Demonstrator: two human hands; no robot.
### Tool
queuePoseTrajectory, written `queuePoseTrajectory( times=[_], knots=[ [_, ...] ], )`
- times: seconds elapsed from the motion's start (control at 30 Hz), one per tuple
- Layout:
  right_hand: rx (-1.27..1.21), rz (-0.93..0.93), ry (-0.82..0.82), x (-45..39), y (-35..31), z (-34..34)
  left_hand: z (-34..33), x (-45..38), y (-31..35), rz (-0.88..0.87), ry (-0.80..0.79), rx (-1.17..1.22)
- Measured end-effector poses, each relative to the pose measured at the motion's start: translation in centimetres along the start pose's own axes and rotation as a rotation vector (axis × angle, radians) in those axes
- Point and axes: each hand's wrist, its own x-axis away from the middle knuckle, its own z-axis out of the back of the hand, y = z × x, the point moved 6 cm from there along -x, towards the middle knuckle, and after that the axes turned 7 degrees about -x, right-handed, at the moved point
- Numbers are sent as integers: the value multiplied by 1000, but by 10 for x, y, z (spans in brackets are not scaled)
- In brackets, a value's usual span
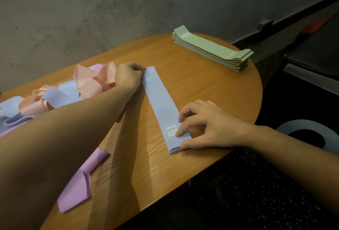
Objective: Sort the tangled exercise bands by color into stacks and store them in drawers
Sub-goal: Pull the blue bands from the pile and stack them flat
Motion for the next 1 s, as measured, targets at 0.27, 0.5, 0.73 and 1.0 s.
queuePoseTrajectory(
  times=[0.27, 0.5, 0.73, 1.0],
  knots=[
    [92, 13, -6, 2, -8, -2, 6, 4, 15, -58, -26, -87],
    [-19, -23, 153, -6, -25, 9, 31, 47, 38, -317, -81, -122],
    [-184, -74, 211, -29, -51, 2, 92, 100, 9, -411, -126, -117],
    [-291, -45, 200, -79, -102, -28, 172, 144, -72, -369, -8, -211]
  ],
)
